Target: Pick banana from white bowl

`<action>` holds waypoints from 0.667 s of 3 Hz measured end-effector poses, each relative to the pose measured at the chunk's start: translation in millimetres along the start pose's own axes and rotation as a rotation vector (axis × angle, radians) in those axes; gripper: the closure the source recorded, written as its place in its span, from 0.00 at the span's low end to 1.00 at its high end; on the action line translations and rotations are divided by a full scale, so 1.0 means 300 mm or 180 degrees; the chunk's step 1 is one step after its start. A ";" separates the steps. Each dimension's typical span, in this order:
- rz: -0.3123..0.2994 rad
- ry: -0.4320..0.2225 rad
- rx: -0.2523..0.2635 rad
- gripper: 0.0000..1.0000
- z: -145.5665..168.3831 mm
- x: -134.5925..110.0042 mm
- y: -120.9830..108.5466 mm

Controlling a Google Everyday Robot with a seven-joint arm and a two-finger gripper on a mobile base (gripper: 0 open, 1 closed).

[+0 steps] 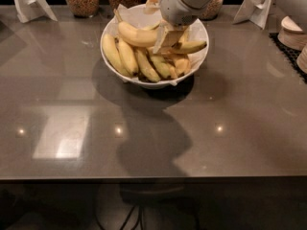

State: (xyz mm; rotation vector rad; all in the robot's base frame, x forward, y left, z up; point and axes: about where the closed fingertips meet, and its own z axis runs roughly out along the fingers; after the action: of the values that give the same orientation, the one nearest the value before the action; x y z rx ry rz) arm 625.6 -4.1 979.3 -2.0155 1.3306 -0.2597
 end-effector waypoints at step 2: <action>0.0022 0.0173 -0.0049 0.54 0.075 0.076 -0.002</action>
Offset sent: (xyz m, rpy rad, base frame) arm 0.0369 -0.0211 -0.0330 -0.0626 0.0082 -0.0726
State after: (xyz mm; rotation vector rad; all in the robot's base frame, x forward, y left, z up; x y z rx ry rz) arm 648.0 -13.9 958.5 -2.0293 1.3766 -0.3037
